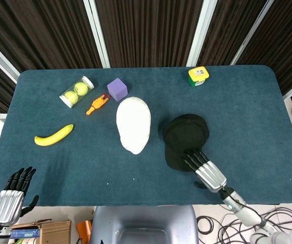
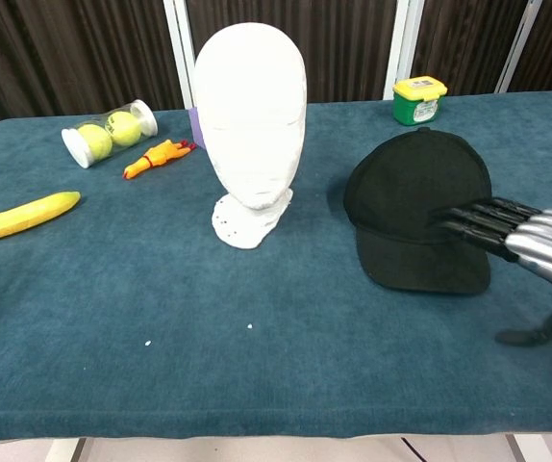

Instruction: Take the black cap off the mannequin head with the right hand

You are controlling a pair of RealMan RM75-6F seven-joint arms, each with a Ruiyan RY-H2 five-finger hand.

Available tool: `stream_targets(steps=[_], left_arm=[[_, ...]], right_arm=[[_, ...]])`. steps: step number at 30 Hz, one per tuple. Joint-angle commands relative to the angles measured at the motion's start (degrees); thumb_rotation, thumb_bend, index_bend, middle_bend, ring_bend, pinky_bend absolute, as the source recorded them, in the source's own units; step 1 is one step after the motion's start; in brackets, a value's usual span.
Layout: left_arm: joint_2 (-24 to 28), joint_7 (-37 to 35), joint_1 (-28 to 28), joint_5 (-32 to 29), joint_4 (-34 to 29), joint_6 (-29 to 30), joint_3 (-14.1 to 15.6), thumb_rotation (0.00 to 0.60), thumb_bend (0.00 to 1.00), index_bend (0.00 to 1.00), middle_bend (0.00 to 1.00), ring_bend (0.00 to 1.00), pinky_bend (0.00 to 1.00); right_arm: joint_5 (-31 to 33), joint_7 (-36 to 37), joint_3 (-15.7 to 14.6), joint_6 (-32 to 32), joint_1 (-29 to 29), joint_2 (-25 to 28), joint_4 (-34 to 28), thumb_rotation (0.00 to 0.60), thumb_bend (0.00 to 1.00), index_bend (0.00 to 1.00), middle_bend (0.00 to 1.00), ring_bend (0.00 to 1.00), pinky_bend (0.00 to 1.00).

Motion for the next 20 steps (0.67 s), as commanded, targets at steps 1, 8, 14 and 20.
stream_targets(steps=[1,8,14,20], left_arm=[[0.1,-0.1,0.0,0.1,-0.1,0.1,0.0,0.600,0.34,0.00,0.07,0.05,0.14],[5.7,1.3,2.1,-4.3,-6.5,0.3,-0.8,0.600,0.35,0.00,0.01,0.00,0.09],[9.6,7.9,2.1,-7.2,-14.3,-2.0,-1.3,0.600,0.36,0.00,0.00,0.00,0.06],[9.7,5.4,1.7,-3.9,-13.3,-1.5,-0.5,0.600,0.36,0.00,0.00,0.00,0.06]], right_arm=[[0.7,-4.4,-3.5,-4.8,-1.0,11.5,-15.3,0.600,0.00,0.00,0.00,0.00,0.00],[6.5,-25.8,-2.6,11.3,-12.8,26.2,-31.9,0.600,0.00,0.00,0.00,0.00,0.00],[11.6,-17.3,1.9,21.9,-21.4,23.5,-29.2,0.600,0.00,0.00,0.00,0.00,0.00],[12.9,-14.3,3.9,20.1,-22.6,23.8,-26.6,0.600,0.00,0.00,0.00,0.00,0.00]])
